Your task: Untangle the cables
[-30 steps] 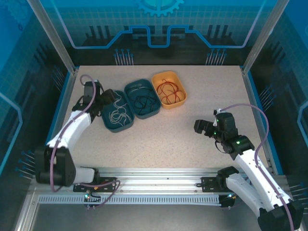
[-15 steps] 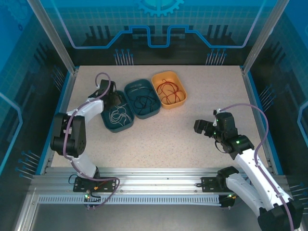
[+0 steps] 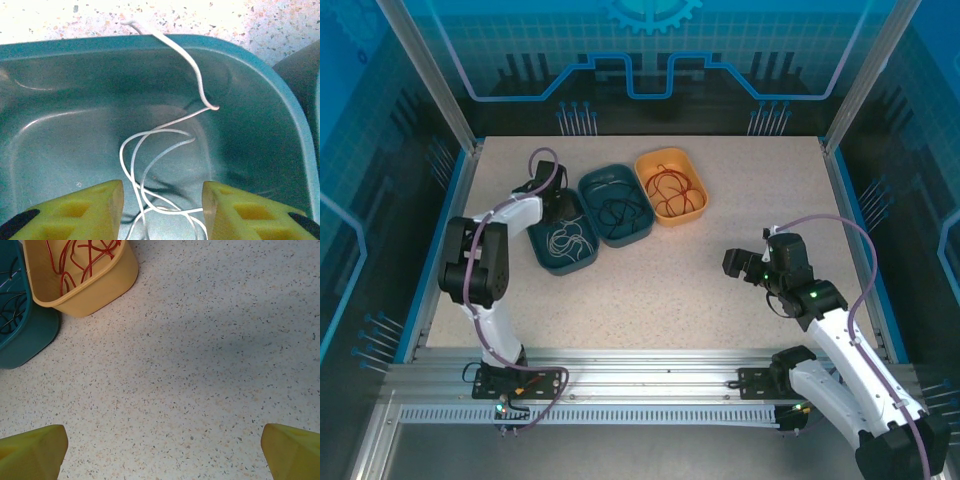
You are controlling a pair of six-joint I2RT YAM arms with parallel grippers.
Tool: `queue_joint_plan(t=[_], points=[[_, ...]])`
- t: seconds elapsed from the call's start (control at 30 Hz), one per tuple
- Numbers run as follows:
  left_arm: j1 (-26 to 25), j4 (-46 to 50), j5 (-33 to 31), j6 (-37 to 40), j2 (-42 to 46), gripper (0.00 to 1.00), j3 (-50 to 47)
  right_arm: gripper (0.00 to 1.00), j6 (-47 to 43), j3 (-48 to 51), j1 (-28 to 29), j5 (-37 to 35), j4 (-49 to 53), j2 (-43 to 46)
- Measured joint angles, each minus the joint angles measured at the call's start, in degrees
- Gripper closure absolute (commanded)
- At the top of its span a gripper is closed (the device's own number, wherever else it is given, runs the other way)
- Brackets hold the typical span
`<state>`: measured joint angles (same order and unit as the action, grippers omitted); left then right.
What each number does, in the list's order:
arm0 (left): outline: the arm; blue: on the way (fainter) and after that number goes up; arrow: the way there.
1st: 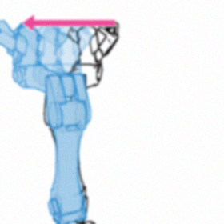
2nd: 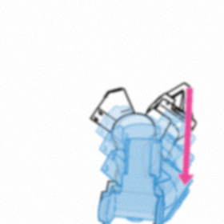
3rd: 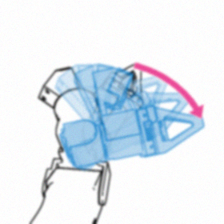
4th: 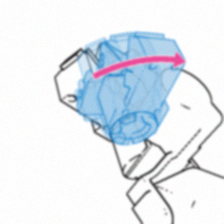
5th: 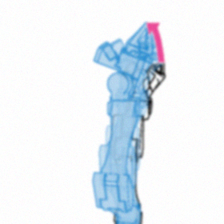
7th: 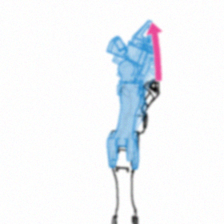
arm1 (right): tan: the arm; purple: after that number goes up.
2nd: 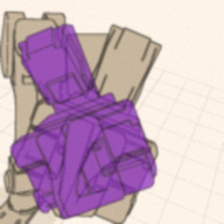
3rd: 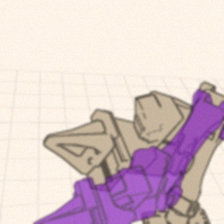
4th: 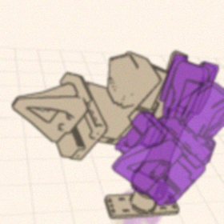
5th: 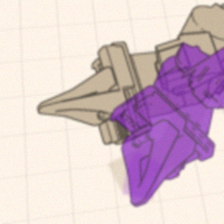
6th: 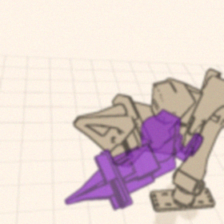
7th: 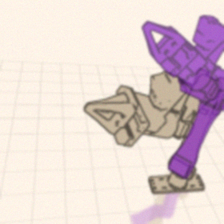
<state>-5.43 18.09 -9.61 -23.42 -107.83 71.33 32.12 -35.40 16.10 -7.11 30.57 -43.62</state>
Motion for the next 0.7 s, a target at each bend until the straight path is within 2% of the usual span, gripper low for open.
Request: queue_joint_plan(t=[0.43,0.57,0.7], points=[[0.6,2.9,0.6,-0.7,-4.3,0.56,3.2,0.0,0.2,0.0,0.0,0.0,0.0,0.0],[1.1,3.1,0.9,-1.3,-4.9,0.69,3.2,0.0,0.2,0.0,0.0,0.0,0.0,-0.1],[1.2,3.1,1.1,-1.8,-5.0,0.88,3.4,0.0,0.4,0.0,0.0,0.0,-0.1,-0.7]])
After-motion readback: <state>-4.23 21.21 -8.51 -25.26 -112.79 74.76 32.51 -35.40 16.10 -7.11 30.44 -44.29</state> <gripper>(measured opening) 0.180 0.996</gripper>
